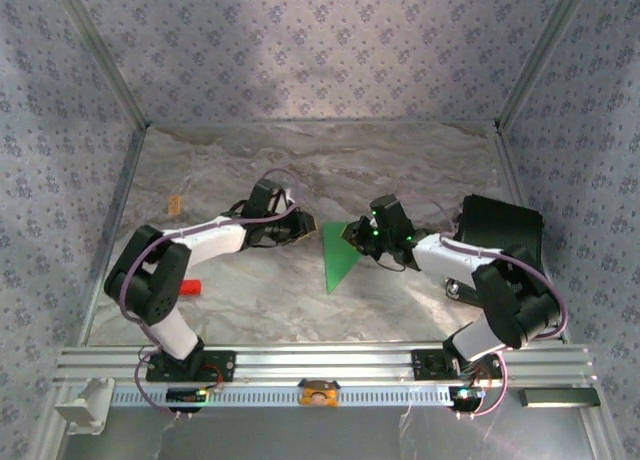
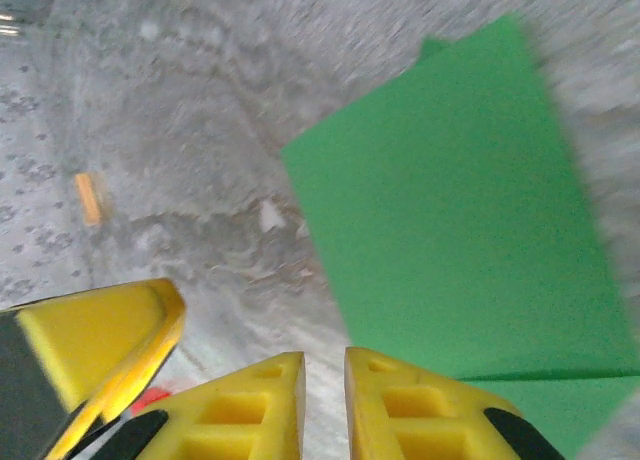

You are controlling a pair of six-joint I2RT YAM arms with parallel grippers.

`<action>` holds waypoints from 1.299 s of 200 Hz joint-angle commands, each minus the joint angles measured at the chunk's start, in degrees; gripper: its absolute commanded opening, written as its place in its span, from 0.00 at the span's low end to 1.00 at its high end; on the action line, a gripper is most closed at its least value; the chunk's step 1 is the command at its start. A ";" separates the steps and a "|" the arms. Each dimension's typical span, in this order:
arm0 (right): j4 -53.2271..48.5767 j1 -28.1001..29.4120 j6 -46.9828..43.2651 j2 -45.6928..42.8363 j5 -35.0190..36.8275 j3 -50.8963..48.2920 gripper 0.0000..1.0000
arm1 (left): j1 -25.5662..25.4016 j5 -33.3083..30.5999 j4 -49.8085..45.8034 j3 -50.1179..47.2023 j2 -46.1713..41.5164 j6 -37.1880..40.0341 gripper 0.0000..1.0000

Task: Fold a paper plane with a square sheet of paper (pick it up from the middle)
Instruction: Rotate the paper at the center of the table.

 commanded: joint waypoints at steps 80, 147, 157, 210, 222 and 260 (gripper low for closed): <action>-0.31 -5.49 -8.47 2.07 -8.13 -4.66 0.24 | -3.73 3.43 -2.13 10.98 14.11 0.50 0.12; -1.84 -7.62 -9.71 2.82 -9.92 -5.74 0.33 | -3.61 3.40 -1.12 7.57 18.11 0.59 0.10; -2.08 -7.81 -9.82 2.88 -10.21 -5.82 0.36 | -3.66 3.60 -0.33 6.46 18.07 0.44 0.09; -0.67 -8.06 -9.17 5.29 -13.28 -5.09 0.38 | -3.50 5.04 1.30 5.12 17.85 0.48 0.09; 0.16 -8.00 -8.58 5.93 -14.14 -5.22 0.38 | -3.57 4.68 1.37 4.91 17.60 0.29 0.08; 1.48 -7.46 -6.55 5.36 -14.52 -6.60 0.37 | -2.95 4.03 2.40 3.22 16.68 -0.61 0.07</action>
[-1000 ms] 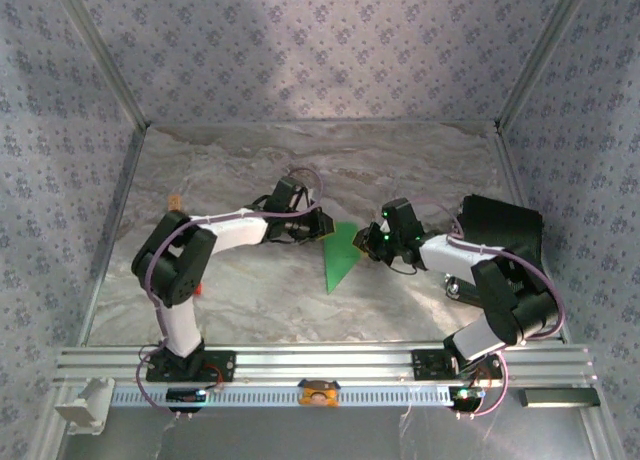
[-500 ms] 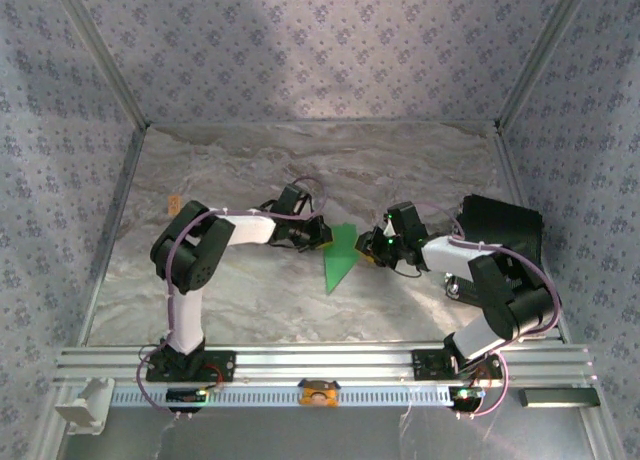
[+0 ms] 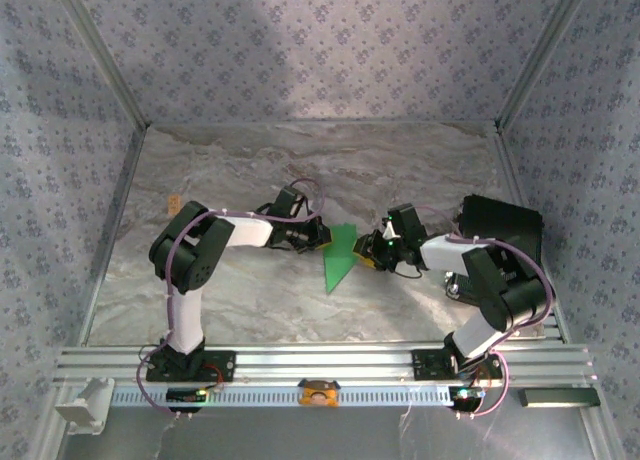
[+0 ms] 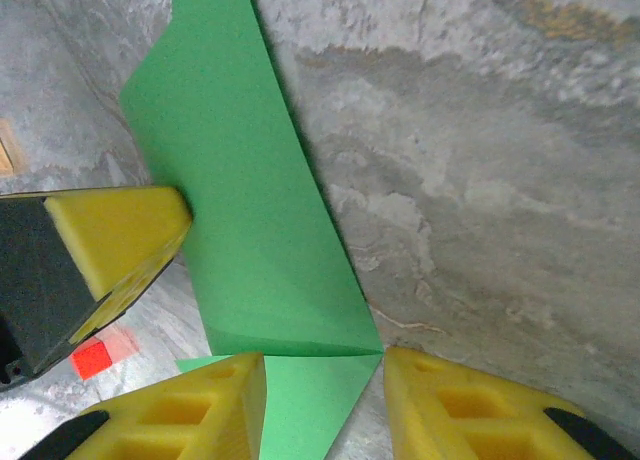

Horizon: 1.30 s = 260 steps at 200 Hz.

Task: Fold a paper plane with a square sheet of paper (pick it up from the middle)
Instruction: Rotate the paper at the center of the table.

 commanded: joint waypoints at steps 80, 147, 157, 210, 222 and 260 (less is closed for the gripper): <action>2.28 3.84 9.06 -3.91 -0.62 -3.78 0.37 | 0.55 -0.31 -1.59 -3.60 -0.15 -0.88 0.07; 6.34 4.77 12.68 -0.33 -0.44 -3.55 0.36 | 0.56 -0.09 -1.23 -3.91 -0.34 -1.08 0.07; 6.30 4.75 12.86 -0.02 -0.54 -3.39 0.36 | 0.54 -0.14 -1.28 -3.90 -0.34 -1.08 0.07; 4.75 5.49 12.66 -0.25 -0.07 -2.99 0.35 | 0.57 -0.10 -1.28 -3.95 -0.33 -1.08 0.07; 4.53 5.51 12.37 -0.95 0.40 -3.09 0.35 | 0.53 -0.24 -1.32 -3.99 -0.42 -1.12 0.07; 2.07 6.16 12.31 -2.68 0.17 -3.34 0.36 | 0.59 -0.33 -1.51 -3.90 -0.42 -1.05 0.06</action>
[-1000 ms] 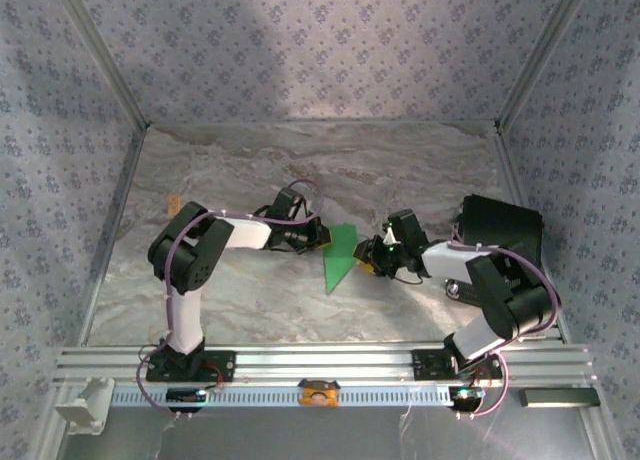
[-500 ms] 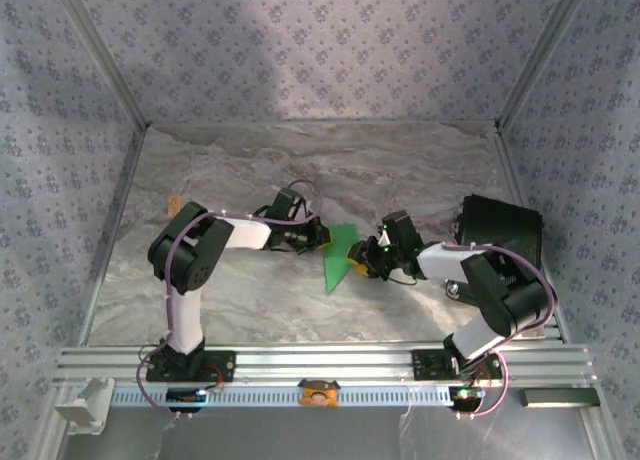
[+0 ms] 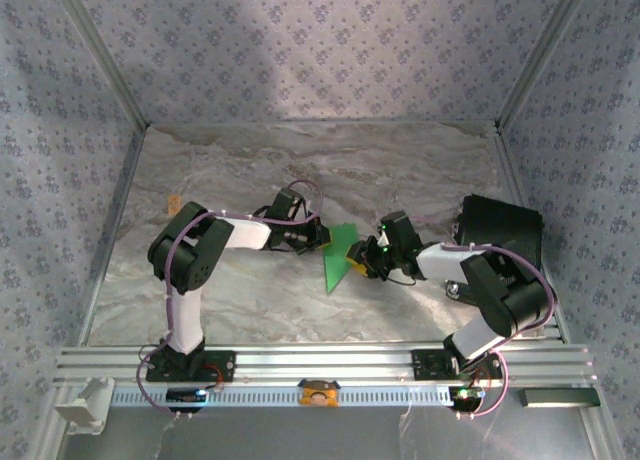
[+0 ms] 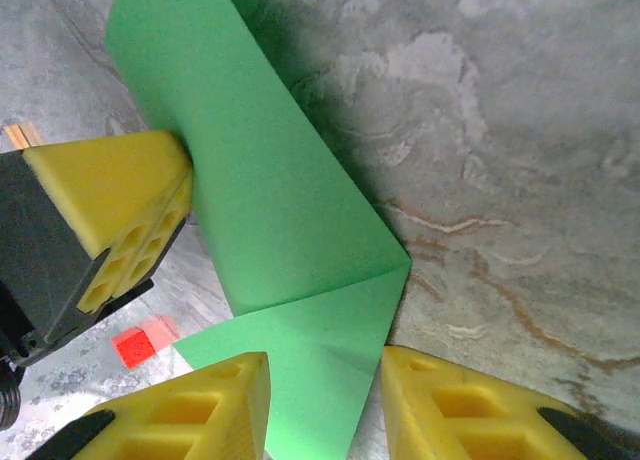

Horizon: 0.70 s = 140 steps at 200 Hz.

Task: Fold a paper plane with a square sheet of paper (pick it up from the middle)
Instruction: Rotate the paper at the center of the table.

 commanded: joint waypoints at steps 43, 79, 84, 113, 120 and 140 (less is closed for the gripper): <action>-2.65 2.81 1.63 -1.84 -0.77 -0.77 0.36 | 0.26 -0.82 -5.41 -1.87 0.06 -0.10 0.06; -3.53 3.28 2.28 -3.36 0.15 -1.46 0.36 | 0.20 -0.74 -5.32 -1.83 0.32 -0.18 0.06; -3.78 3.41 2.30 -3.57 0.25 -1.38 0.36 | 0.20 -0.83 -5.33 -1.78 0.32 -0.18 0.06; -2.84 4.29 3.59 -4.04 -0.30 -1.93 0.37 | 0.26 -0.87 -5.41 -1.69 0.41 -0.27 0.06; -2.93 4.64 3.70 -3.98 0.16 -1.97 0.37 | 0.21 -1.02 -5.41 -1.70 0.40 -0.33 0.06; -0.51 4.64 4.04 -2.86 0.16 -2.26 0.37 | 0.27 -0.83 -5.41 -1.52 0.58 -0.35 0.06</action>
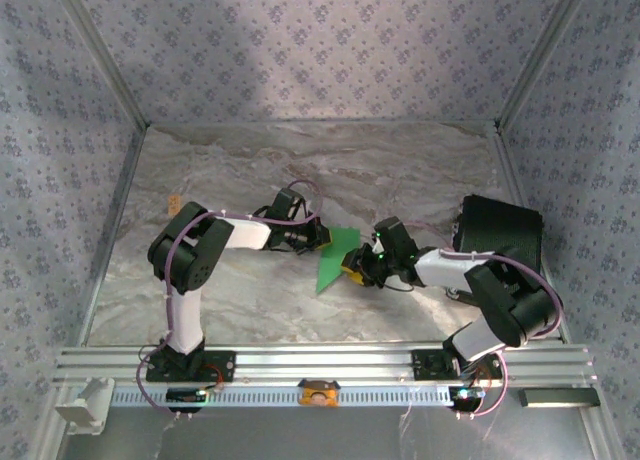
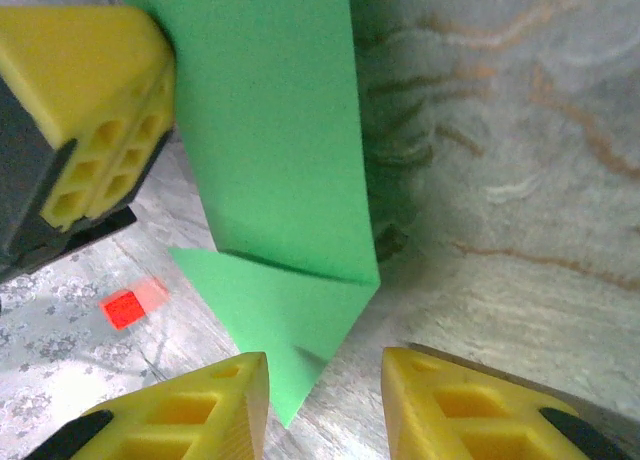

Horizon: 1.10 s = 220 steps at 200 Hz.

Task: Fold a paper plane with a square sheet of paper (pick it up from the middle)
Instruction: Rotate the paper at the center of the table.

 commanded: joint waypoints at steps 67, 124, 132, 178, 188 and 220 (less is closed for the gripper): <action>4.74 -4.35 -6.11 0.90 0.68 2.31 0.37 | 0.15 -0.54 -5.35 -1.26 0.64 -0.42 0.06; 10.42 -7.32 -10.71 5.44 -3.95 4.32 0.37 | -0.02 -0.46 -5.26 -1.28 0.65 -0.42 0.06; 11.33 -7.44 -11.17 6.21 -4.74 4.44 0.37 | -0.06 -0.43 -5.14 -1.30 0.58 -0.42 0.06; 8.65 -9.33 -15.87 8.49 -7.10 6.48 0.37 | -0.07 -0.40 -5.26 -1.25 0.42 -0.42 0.06; 7.82 -9.67 -16.49 8.43 -7.36 6.57 0.37 | -0.10 -0.58 -5.22 -1.39 0.41 -0.42 0.06; 5.36 -10.27 -17.20 7.99 -6.99 6.38 0.38 | -0.12 -0.64 -5.26 -1.35 0.36 -0.51 0.06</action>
